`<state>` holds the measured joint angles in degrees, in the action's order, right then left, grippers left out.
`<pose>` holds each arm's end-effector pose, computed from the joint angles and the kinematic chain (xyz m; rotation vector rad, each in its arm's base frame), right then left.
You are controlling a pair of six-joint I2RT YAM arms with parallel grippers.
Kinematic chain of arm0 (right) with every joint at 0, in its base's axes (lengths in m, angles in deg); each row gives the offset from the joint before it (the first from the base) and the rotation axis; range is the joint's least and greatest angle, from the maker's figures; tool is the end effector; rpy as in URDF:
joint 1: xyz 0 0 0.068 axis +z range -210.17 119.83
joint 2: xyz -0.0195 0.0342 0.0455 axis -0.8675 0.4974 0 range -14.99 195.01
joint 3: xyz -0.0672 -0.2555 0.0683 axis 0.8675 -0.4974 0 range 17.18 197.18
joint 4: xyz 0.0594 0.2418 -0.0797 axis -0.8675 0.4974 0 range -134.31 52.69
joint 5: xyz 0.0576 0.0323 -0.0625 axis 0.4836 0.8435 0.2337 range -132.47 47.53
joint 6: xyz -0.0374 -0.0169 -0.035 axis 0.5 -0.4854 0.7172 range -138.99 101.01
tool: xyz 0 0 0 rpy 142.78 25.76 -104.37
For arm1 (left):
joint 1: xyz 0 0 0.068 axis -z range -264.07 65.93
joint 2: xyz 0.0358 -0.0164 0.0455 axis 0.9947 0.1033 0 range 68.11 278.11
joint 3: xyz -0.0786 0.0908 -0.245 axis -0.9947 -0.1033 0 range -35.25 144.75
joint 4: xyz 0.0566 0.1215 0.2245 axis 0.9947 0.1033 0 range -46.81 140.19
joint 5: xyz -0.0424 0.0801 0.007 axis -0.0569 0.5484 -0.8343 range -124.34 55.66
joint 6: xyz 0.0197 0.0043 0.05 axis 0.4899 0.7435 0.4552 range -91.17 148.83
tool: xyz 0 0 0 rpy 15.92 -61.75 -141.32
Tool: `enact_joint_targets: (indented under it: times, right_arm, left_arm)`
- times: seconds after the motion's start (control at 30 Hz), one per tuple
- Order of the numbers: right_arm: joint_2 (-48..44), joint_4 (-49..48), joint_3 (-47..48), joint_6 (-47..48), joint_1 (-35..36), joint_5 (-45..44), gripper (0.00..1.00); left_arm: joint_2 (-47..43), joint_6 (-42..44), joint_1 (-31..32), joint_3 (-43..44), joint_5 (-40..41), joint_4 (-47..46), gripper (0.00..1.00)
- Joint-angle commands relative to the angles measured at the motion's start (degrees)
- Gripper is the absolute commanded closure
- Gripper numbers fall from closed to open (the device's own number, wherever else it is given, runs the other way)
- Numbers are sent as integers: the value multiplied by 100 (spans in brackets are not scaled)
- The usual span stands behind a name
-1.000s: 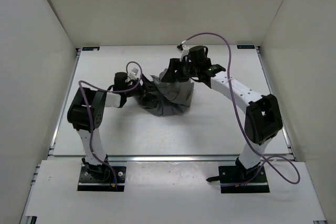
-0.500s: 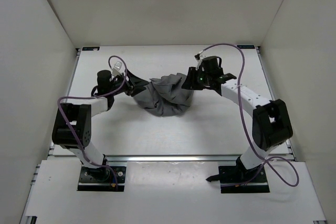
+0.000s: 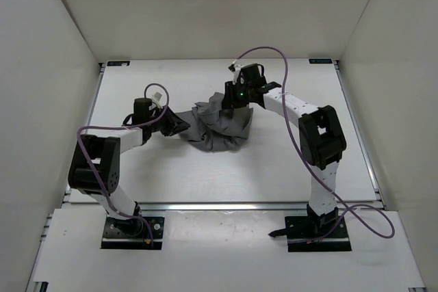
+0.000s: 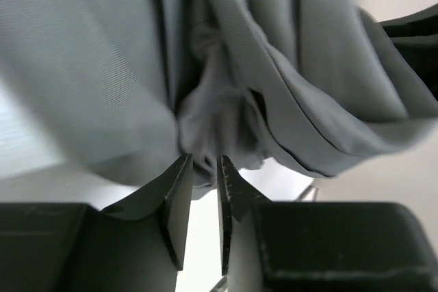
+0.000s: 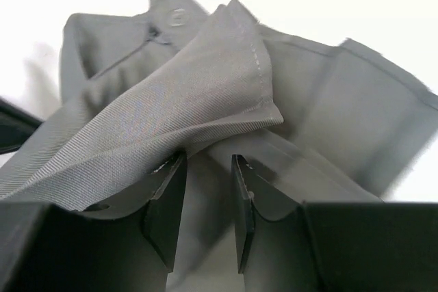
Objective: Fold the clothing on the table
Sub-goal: Fold the skirt
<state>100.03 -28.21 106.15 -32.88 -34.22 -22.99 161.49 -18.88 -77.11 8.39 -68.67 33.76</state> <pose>0.4065 0.2110 0.2268 -0.4275 2.3324 0.7390 0.3137 -0.0585 0.1620 -0.5097 2.3504 -1.1596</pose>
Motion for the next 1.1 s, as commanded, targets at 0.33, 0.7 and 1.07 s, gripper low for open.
enact_joint_targets:
  times: [0.33,0.7,1.07]
  right_arm:
    - [652,-582,507,44,1261,846,68]
    - [48,-125,614,203,1124,-303,61]
    - [-1421,-168,-1081,36,77,-517,100]
  left_arm:
    - [-795,973,-573,250,374,1408,65]
    - [-848,913,-433,690,172,1349,48]
    - [-322,805,1077,1076,338,758,97]
